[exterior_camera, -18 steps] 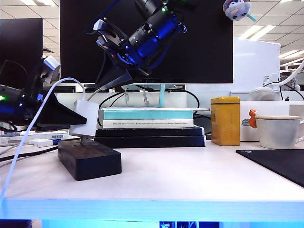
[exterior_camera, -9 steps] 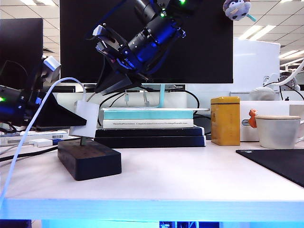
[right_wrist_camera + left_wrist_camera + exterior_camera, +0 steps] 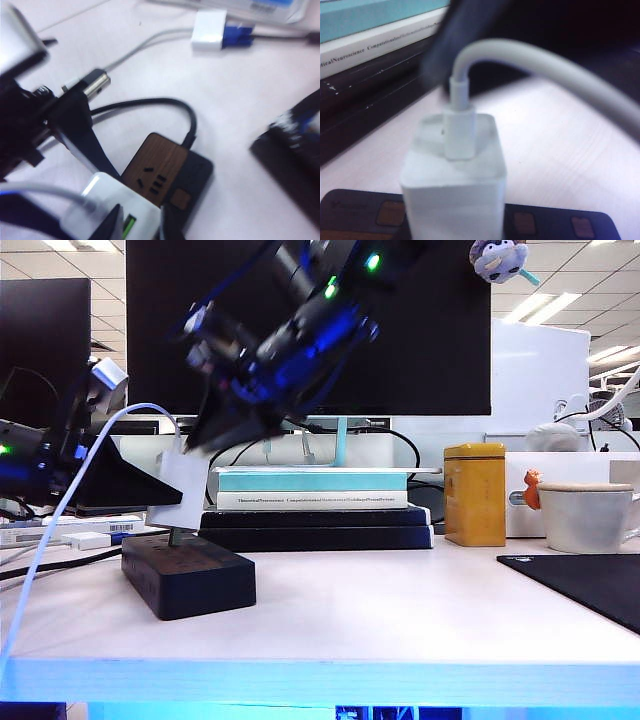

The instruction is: Plug the white charger into the left socket.

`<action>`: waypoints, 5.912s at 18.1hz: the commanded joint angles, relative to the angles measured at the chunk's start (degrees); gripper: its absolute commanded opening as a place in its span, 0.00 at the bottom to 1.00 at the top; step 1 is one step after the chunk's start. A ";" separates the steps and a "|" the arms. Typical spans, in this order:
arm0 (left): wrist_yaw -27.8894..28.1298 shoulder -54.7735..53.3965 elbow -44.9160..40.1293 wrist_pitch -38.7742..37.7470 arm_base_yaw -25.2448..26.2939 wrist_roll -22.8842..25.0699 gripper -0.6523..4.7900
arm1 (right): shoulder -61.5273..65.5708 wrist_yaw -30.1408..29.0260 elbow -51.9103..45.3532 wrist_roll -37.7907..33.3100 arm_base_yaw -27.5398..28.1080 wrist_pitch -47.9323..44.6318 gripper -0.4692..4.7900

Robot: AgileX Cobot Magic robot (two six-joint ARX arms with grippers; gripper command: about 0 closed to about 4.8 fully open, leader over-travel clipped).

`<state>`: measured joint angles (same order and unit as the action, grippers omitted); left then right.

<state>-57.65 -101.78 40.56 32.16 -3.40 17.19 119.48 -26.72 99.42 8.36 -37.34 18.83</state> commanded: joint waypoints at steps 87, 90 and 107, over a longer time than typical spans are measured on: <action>14.12 1.05 0.55 -14.56 -4.70 1.49 0.36 | 4.98 6.08 0.09 1.36 -2.03 21.84 0.08; 14.14 1.05 0.55 -14.53 -4.70 1.44 0.40 | 4.98 6.05 0.09 1.33 -2.01 21.92 0.08; 13.97 2.38 0.94 -13.27 -4.68 -0.50 0.62 | 4.98 6.10 0.09 2.03 -1.77 22.58 0.08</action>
<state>-44.47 -99.98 41.60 19.99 -8.12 17.06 121.54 -24.21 101.75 10.13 -38.96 27.64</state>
